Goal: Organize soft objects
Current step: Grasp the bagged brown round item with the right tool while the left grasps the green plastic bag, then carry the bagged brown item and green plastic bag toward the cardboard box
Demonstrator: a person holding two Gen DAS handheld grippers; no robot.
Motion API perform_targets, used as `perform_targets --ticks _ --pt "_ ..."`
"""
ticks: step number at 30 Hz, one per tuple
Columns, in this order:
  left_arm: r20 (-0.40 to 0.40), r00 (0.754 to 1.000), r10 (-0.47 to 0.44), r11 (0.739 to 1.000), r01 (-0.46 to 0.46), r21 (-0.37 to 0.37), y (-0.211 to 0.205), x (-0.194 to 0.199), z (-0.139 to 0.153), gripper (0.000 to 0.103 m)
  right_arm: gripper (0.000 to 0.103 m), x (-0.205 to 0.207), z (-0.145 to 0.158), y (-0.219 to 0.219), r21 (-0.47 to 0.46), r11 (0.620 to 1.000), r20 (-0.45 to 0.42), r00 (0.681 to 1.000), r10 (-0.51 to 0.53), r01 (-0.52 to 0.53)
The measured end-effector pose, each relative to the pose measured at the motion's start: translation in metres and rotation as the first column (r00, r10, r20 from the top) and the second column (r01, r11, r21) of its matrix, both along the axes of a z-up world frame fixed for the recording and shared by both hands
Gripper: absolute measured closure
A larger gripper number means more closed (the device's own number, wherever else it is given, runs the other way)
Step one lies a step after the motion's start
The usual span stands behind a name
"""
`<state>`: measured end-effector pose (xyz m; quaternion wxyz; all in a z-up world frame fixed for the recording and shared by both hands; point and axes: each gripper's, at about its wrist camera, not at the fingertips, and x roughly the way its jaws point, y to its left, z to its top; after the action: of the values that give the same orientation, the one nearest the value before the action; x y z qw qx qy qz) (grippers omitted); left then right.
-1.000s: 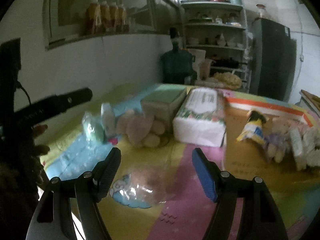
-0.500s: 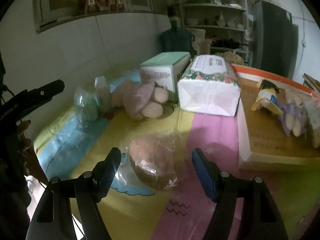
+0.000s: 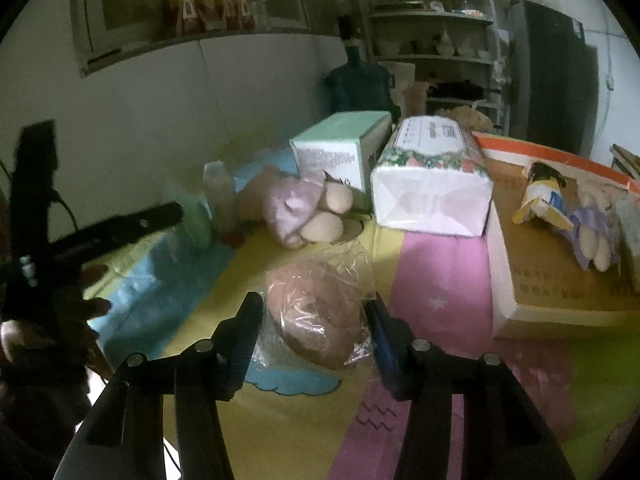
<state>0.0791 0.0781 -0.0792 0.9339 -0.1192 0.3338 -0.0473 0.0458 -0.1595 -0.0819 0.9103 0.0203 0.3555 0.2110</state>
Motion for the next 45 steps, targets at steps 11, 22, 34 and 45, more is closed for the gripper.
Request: perform_targets --ticks 11,22,34,45 --pt "-0.08 0.997 0.002 0.999 -0.005 -0.037 0.005 0.022 -0.018 0.023 0.05 0.003 0.004 0.004 0.003 1.0 0.004 1.0 0.01 -0.01" --pt "-0.086 0.996 -0.024 0.996 0.016 -0.088 0.01 0.035 -0.021 0.057 0.05 0.005 0.0 0.005 0.004 1.0 -0.008 1.0 0.005 -0.005" --pt "-0.038 0.999 -0.003 0.999 0.001 -0.055 0.008 0.018 -0.012 0.058 0.05 0.005 0.004 0.005 0.011 1.0 0.01 1.0 0.008 -0.008" --pt "0.032 0.999 -0.034 0.999 0.035 -0.027 -0.01 0.003 0.016 0.058 0.05 -0.002 0.021 0.0 0.028 1.0 0.056 0.998 0.002 -0.004"
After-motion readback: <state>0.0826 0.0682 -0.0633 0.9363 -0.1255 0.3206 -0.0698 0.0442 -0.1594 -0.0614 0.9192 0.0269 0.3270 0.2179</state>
